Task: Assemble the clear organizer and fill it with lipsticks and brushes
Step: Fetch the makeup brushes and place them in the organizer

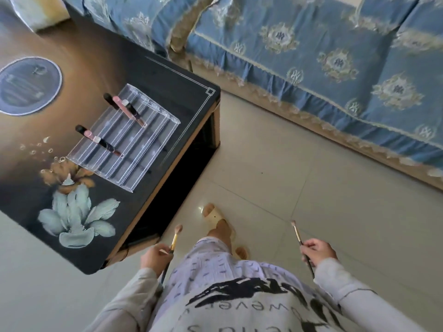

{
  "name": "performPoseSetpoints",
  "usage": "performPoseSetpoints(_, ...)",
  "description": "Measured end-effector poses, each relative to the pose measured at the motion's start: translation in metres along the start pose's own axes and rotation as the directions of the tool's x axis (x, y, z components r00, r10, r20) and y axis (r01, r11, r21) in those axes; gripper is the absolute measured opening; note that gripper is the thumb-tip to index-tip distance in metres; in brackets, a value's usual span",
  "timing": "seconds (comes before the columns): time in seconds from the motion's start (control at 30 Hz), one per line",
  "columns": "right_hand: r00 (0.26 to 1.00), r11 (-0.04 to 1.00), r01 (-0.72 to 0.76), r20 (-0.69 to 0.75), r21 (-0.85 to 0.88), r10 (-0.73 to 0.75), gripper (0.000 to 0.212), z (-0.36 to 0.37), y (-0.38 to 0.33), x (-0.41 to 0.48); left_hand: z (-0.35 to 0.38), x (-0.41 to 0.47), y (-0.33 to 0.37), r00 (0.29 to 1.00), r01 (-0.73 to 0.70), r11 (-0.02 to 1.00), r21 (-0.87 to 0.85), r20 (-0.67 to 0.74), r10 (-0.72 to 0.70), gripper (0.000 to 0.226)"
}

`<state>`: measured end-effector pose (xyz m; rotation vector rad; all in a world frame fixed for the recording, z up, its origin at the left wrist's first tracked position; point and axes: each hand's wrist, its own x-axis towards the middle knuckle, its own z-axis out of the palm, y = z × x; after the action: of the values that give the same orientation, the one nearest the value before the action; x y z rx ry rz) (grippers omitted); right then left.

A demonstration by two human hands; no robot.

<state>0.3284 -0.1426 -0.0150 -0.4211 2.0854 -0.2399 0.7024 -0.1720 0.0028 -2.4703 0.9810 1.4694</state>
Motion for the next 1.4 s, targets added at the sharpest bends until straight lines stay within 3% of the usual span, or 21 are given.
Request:
performPoseSetpoints(0.07,1.000,1.000,0.007,-0.002,-0.025,-0.008,0.026,-0.002,-0.022,0.010,-0.011,0.013,0.022,1.000,-0.021,1.000,-0.017,-0.022,0.021,0.004)
performPoseSetpoints(0.17,1.000,0.998,0.026,0.007,-0.061,-0.025,0.008,-0.005,-0.060,0.020,-0.033,0.028,0.057,0.998,-0.056,0.996,-0.071,-0.035,0.054,0.005)
performPoseSetpoints(0.3,0.997,0.989,0.071,0.017,-0.133,-0.069,0.008,0.000,-0.112,0.027,-0.058,0.045,0.089,0.996,-0.080,0.985,-0.153,-0.057,0.072,0.023)
performPoseSetpoints(0.47,0.986,0.954,0.156,0.091,-0.255,-0.137,0.015,0.021,-0.186,0.038,-0.077,0.055,0.098,0.996,-0.023,0.966,-0.256,-0.088,0.001,0.019)
performPoseSetpoints(0.63,0.950,0.902,0.285,0.222,-0.324,-0.220,0.009,0.053,-0.270,0.057,-0.074,0.060,0.085,0.989,0.069,0.944,-0.323,-0.099,-0.106,0.018)
performPoseSetpoints(0.73,0.912,0.832,0.378,0.317,-0.406,-0.259,0.008,0.074,-0.319,0.069,-0.068,0.057,0.074,0.966,0.173,0.869,-0.463,-0.095,-0.242,0.033)
performPoseSetpoints(0.87,0.843,0.675,0.513,0.462,-0.530,-0.277,0.030,0.101,-0.382,0.083,-0.054,0.045,0.066,0.877,0.325,0.650,-0.686,-0.038,-0.479,0.028)
performPoseSetpoints(1.07,0.733,0.426,0.671,0.631,-0.607,-0.255,0.033,0.131,-0.454,0.092,-0.031,0.039,0.095,0.825,0.350,0.506,-0.789,0.004,-0.565,0.021)
performPoseSetpoints(1.2,0.697,0.339,0.713,0.673,-0.614,-0.248,0.033,0.140,-0.474,0.092,-0.026,0.040,0.117,0.826,0.331,0.490,-0.806,-0.002,-0.563,0.026)
performPoseSetpoints(1.4,0.677,0.271,0.734,0.701,-0.623,-0.224,0.029,0.150,-0.481,0.079,-0.041,0.049,0.126,0.845,0.321,0.550,-0.771,-0.030,-0.535,0.029)
